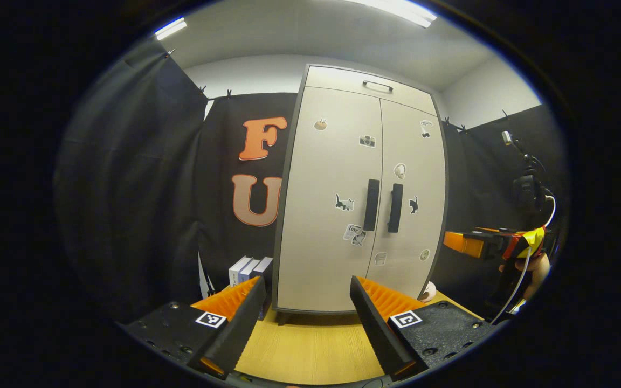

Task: Open the right door of the double-door shoe cabinet with the right hand, and open the left door with the left hand.

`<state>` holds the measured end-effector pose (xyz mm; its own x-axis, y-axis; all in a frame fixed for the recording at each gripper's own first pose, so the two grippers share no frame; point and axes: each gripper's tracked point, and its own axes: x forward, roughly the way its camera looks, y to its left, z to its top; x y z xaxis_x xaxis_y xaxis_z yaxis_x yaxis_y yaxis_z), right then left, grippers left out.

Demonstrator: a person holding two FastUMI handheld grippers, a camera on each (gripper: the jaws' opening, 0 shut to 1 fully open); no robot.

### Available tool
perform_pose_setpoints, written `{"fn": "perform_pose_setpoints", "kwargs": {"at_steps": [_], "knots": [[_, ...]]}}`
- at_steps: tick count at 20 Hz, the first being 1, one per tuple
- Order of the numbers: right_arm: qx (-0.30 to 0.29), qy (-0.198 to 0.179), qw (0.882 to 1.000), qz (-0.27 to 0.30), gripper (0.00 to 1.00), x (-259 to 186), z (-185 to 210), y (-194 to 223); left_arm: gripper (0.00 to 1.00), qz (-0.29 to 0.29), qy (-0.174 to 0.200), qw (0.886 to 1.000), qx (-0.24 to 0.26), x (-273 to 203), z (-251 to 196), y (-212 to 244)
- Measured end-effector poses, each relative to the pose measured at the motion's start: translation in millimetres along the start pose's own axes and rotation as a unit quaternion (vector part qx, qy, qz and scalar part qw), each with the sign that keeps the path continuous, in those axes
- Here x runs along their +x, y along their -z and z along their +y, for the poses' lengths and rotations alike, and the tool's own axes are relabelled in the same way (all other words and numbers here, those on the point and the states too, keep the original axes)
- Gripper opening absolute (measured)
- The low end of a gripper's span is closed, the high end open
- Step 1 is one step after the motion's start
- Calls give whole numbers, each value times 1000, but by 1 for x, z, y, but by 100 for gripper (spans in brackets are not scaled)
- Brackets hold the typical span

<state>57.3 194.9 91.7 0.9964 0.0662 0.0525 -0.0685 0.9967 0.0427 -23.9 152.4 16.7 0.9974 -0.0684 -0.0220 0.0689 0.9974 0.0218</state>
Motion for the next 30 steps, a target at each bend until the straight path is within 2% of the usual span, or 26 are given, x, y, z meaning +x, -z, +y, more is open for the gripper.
{"fn": "perform_pose_setpoints", "kwargs": {"at_steps": [1, 5, 12, 18, 19, 20, 21, 23, 24, 25, 26, 27, 28, 30], "knots": [[3, -2, 1000, 0, 98, 8, 4, -2, 95, 0, -2, 1000, 1, 0, 1, 0], [10, -3, 1000, -1, 98, 32, 14, -15, 95, 8, 1, 1000, 7, 1, 1, 7], [-23, -14, 1000, -3, 98, 71, 41, -31, 95, 6, 2, 1000, 8, 8, 3, 6], [-26, -20, 999, -6, 98, 100, 60, -38, 95, 1, -3, 1000, 7, 16, 8, 4], [-24, -20, 999, -7, 93, 106, 62, -40, 95, 2, -5, 1000, 6, 18, 10, 5], [-22, -19, 1000, -9, 98, 111, 63, -42, 95, 2, -6, 1000, 6, 20, 11, 5], [-22, -17, 1000, -11, 98, 116, 63, -44, 95, 2, -8, 1000, 6, 21, 12, 6], [-21, -19, 1000, -10, 93, 126, 69, -45, 95, 3, -11, 1000, 7, 26, 15, 8], [-21, -23, 999, -9, 95, 130, 71, -45, 95, 4, -13, 1000, 6, 27, 17, 8], [-22, -25, 999, -7, 83, 136, 74, -44, 95, 4, -16, 1000, 5, 29, 20, 8], [-24, -28, 999, -5, 80, 142, 76, -42, 95, 3, -19, 1000, 4, 32, 22, 8], [-25, -26, 999, -2, 81, 146, 78, -40, 95, 3, -22, 1000, 4, 33, 24, 8], [-27, -26, 999, 2, 77, 150, 79, -38, 95, 3, -24, 1000, 4, 36, 26, 9], [-28, -21, 999, 11, 77, 160, 78, -33, 95, 5, -28, 1000, 5, 40, 31, 10]]}}
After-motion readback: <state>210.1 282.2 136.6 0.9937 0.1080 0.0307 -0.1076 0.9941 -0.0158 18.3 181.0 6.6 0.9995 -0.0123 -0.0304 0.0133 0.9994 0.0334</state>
